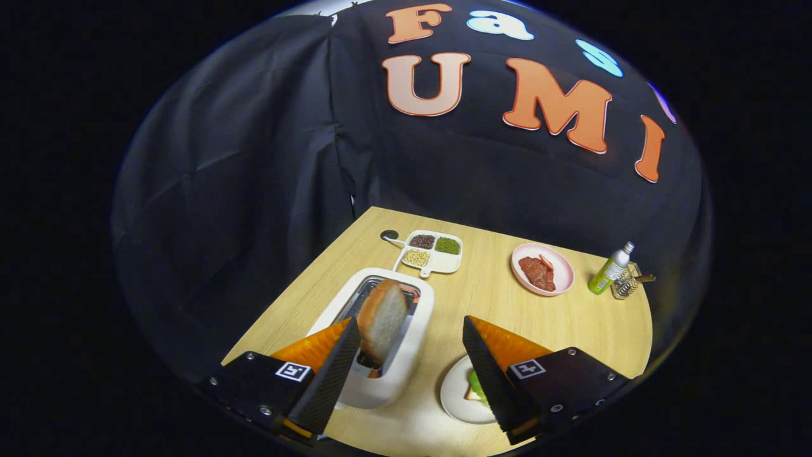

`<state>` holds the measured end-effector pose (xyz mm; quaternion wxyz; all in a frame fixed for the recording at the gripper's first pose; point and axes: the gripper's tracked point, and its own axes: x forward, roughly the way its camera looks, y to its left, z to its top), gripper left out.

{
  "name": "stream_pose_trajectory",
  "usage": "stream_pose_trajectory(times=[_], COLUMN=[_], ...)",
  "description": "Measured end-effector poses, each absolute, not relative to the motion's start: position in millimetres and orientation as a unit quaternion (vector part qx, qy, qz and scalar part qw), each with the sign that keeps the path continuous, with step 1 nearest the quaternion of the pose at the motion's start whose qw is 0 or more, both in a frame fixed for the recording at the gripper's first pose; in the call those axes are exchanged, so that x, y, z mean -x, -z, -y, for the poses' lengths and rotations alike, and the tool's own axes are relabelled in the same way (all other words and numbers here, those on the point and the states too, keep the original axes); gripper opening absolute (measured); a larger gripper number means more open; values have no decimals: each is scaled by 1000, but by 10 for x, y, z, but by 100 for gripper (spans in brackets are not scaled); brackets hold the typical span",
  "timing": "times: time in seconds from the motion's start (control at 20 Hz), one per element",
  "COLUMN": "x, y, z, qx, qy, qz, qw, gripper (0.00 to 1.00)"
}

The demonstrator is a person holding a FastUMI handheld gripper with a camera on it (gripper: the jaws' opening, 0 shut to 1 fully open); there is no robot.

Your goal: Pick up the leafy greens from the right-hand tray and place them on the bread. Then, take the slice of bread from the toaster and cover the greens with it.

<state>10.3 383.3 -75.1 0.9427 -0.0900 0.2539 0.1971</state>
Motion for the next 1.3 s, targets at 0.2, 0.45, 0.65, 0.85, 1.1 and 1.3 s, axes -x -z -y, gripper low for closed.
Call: stream_pose_trajectory(times=[0.2,0.45,0.65,0.85,1.1,1.3], x=[-152,-189,-211,-237,-232,-209], y=[979,1240,1358,1291,1023,745], z=[-4047,-4154,-4133,-4057,-4022,-3991], qx=[96,105,102,83,60,45], qy=[-199,-186,-169,-155,-164,-174], qz=[-274,-302,-318,-319,-300,-278], qw=[936,929,927,931,938,943], gripper=[98,71,32,11,6,6])
